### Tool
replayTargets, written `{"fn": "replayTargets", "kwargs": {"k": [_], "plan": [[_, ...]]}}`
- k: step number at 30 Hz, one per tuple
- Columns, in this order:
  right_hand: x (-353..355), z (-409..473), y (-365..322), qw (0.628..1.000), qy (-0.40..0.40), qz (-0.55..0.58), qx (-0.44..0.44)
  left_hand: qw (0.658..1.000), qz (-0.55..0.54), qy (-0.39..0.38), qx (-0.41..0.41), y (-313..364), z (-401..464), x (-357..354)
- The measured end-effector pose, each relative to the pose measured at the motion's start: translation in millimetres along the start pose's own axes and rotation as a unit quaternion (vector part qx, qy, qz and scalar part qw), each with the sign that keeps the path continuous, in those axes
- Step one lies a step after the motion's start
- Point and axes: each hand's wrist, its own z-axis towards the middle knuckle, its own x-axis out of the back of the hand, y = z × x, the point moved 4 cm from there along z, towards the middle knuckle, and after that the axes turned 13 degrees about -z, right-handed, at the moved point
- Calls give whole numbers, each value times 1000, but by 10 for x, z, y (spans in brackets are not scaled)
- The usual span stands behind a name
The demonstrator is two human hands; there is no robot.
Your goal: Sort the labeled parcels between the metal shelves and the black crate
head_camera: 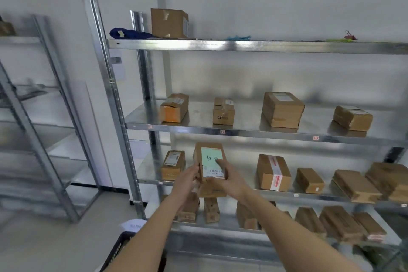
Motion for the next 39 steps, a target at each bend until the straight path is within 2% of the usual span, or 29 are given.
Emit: {"fn": "replayTargets", "kwargs": {"k": [8, 11, 17, 23, 29, 34, 39], "plan": [[-1217, 200, -953, 997, -44, -56, 20, 999, -23, 20, 17, 154, -389, 1497], [-1760, 113, -1417, 996, -74, -42, 15, 998, 15, 59, 14, 140, -512, 2230], [-2812, 35, -1971, 995, -69, -75, 21, 984, 133, 115, -17, -148, -720, 3684], [-3671, 232, -1986, 989, -108, -101, -12, 972, 186, 144, 15, -572, -565, 4573], [-4488, 884, -1722, 986, -132, -92, -33, 957, 229, 162, 67, -1097, 80, 5233], [-5231, 1447, -1212, 984, -145, -63, -89, 945, 279, 122, 121, -1715, 798, 5641], [-5977, 1675, -737, 975, -164, -87, -125, 934, 296, 97, 176, -2440, 1307, 5982]]}}
